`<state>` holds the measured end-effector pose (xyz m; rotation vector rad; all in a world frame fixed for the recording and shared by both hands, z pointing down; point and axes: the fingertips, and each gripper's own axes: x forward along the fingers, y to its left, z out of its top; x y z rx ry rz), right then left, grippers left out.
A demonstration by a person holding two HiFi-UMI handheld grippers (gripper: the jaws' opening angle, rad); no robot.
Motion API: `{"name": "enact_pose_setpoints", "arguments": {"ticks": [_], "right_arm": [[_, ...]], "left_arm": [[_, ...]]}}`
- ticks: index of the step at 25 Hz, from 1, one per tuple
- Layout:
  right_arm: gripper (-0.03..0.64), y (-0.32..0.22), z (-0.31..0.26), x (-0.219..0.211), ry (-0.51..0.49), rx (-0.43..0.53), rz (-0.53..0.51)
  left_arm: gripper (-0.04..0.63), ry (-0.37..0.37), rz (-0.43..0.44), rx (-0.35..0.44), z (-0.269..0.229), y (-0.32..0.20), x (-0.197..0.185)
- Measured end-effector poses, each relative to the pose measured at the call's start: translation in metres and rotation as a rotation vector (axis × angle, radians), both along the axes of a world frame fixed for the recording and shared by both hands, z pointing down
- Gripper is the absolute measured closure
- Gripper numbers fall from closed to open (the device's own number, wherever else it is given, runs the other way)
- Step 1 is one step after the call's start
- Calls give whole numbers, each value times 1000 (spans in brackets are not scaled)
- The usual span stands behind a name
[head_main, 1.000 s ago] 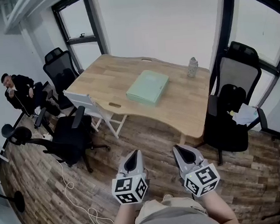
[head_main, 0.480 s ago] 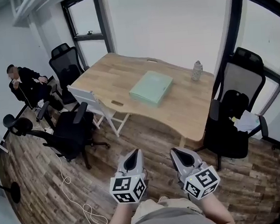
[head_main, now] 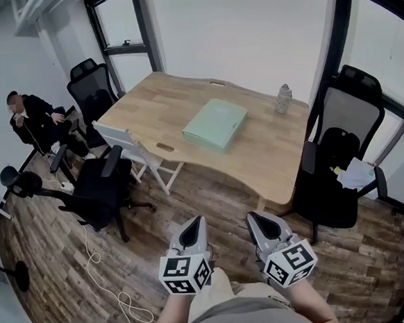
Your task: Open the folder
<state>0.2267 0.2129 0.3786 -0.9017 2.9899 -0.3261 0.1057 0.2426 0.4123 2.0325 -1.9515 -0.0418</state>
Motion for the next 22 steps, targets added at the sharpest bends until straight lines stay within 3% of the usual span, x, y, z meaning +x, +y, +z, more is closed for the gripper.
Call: {"name": "enact_pose_setpoints", "arguments": {"ticks": [13,22], "right_arm": [[608,-73,10,-18,25,11,38],[609,-149,14,-52,38,8,101]], "left_arm": [[592,-21,19,26,1,-77,-27],[592,-67,114,24,6,-160,-55]]}}
